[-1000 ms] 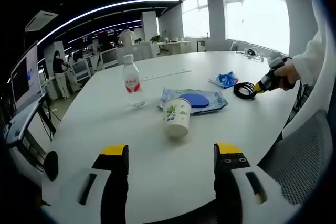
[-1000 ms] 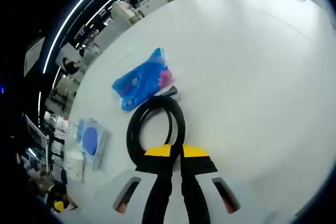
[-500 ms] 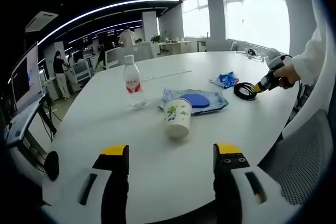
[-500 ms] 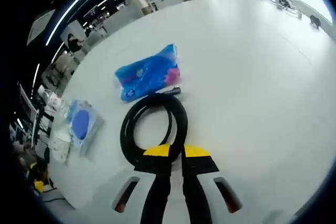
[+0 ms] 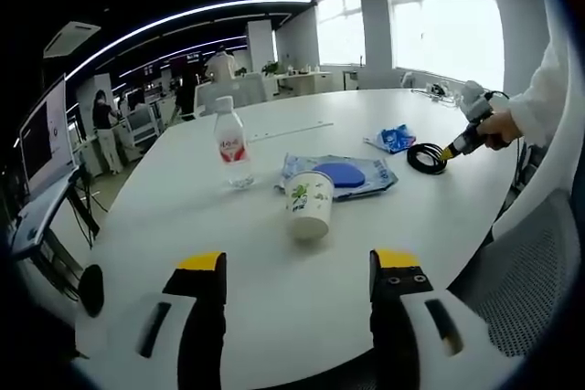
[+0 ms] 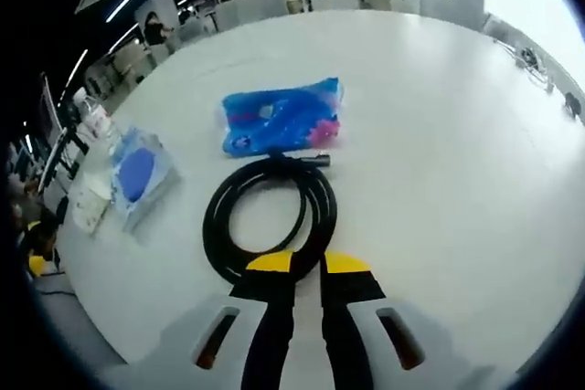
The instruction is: Arrange the tabletop items into an orderly group along one side of the table until the central work area is clear of visible clutter.
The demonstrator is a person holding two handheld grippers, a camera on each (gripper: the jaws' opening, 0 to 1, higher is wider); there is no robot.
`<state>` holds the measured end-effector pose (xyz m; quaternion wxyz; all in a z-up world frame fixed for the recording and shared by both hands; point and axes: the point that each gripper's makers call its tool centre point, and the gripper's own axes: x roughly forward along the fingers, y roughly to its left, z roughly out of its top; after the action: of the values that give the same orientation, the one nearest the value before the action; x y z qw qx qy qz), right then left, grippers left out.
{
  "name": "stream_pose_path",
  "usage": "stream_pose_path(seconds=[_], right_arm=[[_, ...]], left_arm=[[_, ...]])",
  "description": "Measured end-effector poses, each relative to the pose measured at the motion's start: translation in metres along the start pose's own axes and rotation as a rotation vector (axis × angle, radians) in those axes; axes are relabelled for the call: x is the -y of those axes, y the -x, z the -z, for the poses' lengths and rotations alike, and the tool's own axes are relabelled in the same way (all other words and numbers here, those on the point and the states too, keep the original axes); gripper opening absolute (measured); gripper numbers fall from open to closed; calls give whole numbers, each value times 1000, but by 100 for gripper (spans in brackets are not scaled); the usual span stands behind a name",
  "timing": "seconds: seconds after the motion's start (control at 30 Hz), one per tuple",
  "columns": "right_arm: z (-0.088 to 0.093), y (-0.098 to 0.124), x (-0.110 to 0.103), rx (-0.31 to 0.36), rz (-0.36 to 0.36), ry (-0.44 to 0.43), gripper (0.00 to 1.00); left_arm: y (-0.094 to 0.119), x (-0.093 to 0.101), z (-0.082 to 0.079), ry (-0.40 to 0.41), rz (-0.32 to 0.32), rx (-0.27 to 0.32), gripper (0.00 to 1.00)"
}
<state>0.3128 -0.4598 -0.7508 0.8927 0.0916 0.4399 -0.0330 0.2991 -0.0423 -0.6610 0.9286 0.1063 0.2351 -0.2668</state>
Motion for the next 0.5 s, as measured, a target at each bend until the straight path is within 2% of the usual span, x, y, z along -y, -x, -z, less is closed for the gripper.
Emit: stream_pose_path(seconds=[0.2,0.33,0.4,0.43,0.5], right_arm=[[-3,0,2,-18,19,91,10],[-4,2,1,-14,23,112,17],[0,2,-6,-29,-10,80,27],[1,3,-6,-30,-2,73,31],[1,4,-9,-21,3,105,38]], left_arm=[[0,0,-1,-2,0,2,64],[0,0,-1,2,-2,3,64],[0,0,-1,1,-3,5,64],[0,-1,-1,2,-3,6,64],[0,-1,-1,3,-3,8,65]])
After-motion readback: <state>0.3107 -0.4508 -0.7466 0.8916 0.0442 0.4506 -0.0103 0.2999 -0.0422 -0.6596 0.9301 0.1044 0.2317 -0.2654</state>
